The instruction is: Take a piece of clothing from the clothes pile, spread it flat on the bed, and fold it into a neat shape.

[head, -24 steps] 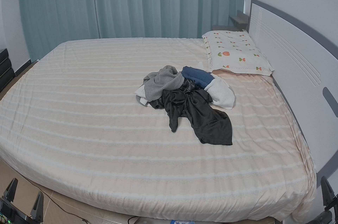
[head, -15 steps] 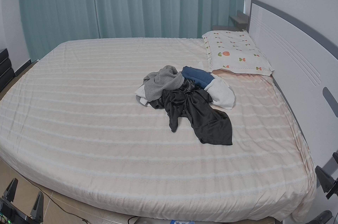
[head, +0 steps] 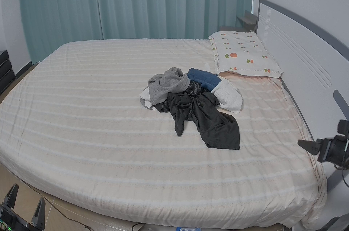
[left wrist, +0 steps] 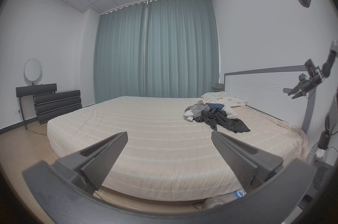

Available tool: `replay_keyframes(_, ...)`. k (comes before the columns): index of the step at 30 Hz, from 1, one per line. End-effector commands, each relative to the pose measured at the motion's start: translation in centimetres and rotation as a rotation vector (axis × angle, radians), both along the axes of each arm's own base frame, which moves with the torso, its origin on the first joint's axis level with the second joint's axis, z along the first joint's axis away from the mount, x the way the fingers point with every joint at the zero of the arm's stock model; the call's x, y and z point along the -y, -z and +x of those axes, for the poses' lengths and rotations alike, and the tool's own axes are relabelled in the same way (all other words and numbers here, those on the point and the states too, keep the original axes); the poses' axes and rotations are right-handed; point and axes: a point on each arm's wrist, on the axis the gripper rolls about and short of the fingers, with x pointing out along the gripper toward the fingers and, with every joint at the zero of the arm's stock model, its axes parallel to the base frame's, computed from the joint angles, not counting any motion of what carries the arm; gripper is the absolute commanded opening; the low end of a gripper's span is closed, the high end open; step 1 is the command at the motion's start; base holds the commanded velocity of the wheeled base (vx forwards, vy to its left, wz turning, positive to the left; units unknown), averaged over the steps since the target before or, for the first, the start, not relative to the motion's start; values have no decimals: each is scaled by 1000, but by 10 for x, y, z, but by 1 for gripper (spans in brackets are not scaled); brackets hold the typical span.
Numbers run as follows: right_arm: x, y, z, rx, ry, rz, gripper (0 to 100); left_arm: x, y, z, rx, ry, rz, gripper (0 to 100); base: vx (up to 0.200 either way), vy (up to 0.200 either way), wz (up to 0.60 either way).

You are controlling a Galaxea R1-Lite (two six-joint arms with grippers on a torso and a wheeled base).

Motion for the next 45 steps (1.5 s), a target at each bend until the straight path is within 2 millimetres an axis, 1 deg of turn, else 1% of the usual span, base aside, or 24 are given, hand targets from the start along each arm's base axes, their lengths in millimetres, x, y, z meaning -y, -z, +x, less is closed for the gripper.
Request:
replay_keyframes(1, -57, 70, 174, -237, 104, 132, 100, 0, 5, 0, -1, 21, 0, 100, 0, 0, 0)
replay_keyframes(2, -58, 71, 177, -236, 104, 134, 100, 1, 5, 0, -1, 22, 0, 100, 0, 0, 0)
replay_keyframes(3, -62, 80, 194, -238, 108, 136, 100, 1, 5, 0, -1, 22, 0, 100, 0, 0, 0)
replay_keyframes(7, -70, 106, 228, -260, 112, 135, 100, 1, 5, 0, -1, 22, 0, 100, 0, 0, 0)
replay_keyframes(8, -70, 107, 228, -261, 112, 135, 100, 1, 5, 0, -1, 22, 0, 100, 0, 0, 0)
replay_keyframes(9, -73, 120, 237, -279, 111, 130, 100, 1, 5, 0, -1, 24, -2, 100, 0, 0, 0)
replay_keyframes(10, -76, 125, 241, -285, 108, 127, 100, 1, 5, 0, -1, 24, -2, 100, 0, 0, 0)
replay_keyframes(11, -76, 125, 241, -285, 108, 127, 100, 1, 5, 0, -1, 24, -2, 100, 0, 0, 0)
replay_keyframes(12, -77, 135, 251, -285, 112, 128, 100, 1, 5, 0, -1, 24, -2, 100, 0, 0, 0)
replay_keyframes(15, -80, 151, 261, -295, 113, 125, 100, 1, 5, 0, -1, 22, -2, 100, 0, 0, 0)
replay_keyframes(18, -84, 166, 267, -304, 106, 121, 100, 1, 5, 0, -1, 22, -2, 100, 0, 0, 0)
replay_keyframes(19, -84, 166, 267, -304, 106, 121, 100, 1, 5, 0, -1, 22, -2, 100, 0, 0, 0)
replay_keyframes(20, -92, 174, 272, -302, 92, 119, 100, 1, 5, 0, -1, 22, -2, 100, 0, 0, 0)
replay_keyframes(21, -92, 175, 272, -303, 92, 119, 100, 1, 5, 0, -1, 22, -2, 100, 0, 0, 0)
replay_keyframes(25, -106, 193, 291, -269, 134, 86, 100, 1, 5, 0, -1, 22, -3, 100, 0, 0, 0)
replay_keyframes(28, -110, 196, 295, -259, 144, 102, 100, 1, 5, 0, -1, 22, -3, 100, 0, 0, 0)
replay_keyframes(29, -118, 196, 297, -255, 138, 116, 100, 1, 5, 0, -1, 22, -3, 100, 0, 0, 0)
replay_keyframes(30, -119, 197, 297, -256, 139, 116, 100, 1, 5, 0, -1, 22, -3, 100, 0, 0, 0)
replay_keyframes(31, -121, 204, 300, -258, 140, 114, 100, 1, 5, 0, -1, 22, -3, 100, 0, 0, 0)
replay_keyframes(33, -122, 207, 303, -253, 145, 115, 100, 1, 5, 0, -1, 22, -3, 100, 0, 0, 0)
replay_keyframes(40, -125, 208, 311, -229, 148, 123, 100, 0, 5, 0, -1, 21, -5, 100, 0, 0, 0)
replay_keyframes(43, -131, 207, 310, -225, 135, 122, 100, 0, 5, 0, -1, 21, -7, 100, 0, 0, 0)
replay_keyframes(44, -131, 207, 310, -225, 135, 122, 0, 0, 5, 0, -1, 21, -7, 100, 0, 0, 0)
replay_keyframes(45, -134, 205, 310, -220, 129, 125, 0, 0, 5, 0, -1, 21, -10, 100, 0, 0, 0)
